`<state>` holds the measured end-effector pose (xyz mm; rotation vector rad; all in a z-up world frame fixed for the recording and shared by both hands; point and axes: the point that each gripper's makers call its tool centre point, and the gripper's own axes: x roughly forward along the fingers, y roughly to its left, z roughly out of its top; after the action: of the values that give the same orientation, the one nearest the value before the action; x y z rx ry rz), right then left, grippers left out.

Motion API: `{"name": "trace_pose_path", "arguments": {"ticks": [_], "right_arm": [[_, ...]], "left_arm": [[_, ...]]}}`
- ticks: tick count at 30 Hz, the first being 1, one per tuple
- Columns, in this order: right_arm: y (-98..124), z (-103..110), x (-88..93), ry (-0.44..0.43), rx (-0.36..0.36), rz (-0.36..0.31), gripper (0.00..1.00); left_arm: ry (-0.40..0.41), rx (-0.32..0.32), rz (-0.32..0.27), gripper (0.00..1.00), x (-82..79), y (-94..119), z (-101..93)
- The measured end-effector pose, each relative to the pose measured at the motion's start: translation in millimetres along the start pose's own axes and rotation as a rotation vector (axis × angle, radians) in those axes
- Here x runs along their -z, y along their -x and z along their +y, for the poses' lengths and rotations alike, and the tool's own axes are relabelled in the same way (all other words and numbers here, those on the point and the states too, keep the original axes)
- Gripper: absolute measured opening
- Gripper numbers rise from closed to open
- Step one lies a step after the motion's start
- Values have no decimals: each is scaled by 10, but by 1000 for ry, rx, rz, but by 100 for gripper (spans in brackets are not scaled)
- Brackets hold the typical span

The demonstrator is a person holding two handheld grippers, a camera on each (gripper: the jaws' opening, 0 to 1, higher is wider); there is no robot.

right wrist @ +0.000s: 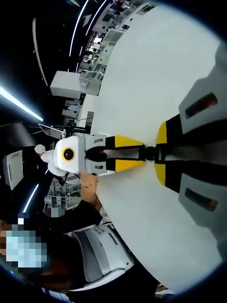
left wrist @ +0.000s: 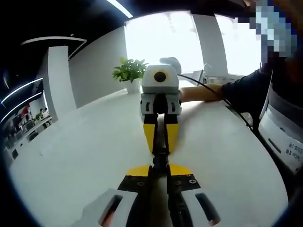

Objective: Snap the two parts of the plastic buckle together until the buckle closes and remains connected.

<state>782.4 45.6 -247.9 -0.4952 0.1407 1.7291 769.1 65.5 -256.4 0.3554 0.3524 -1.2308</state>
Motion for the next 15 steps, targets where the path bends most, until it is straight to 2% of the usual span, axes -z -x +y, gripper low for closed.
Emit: {"name": "trace_pose_path", "arguments": {"ticks": [15], "right_arm": [[-22, 4, -9, -5, -15, -15, 8]], "left_arm": [[14, 9, -2, 9, 0, 7, 6]]}}
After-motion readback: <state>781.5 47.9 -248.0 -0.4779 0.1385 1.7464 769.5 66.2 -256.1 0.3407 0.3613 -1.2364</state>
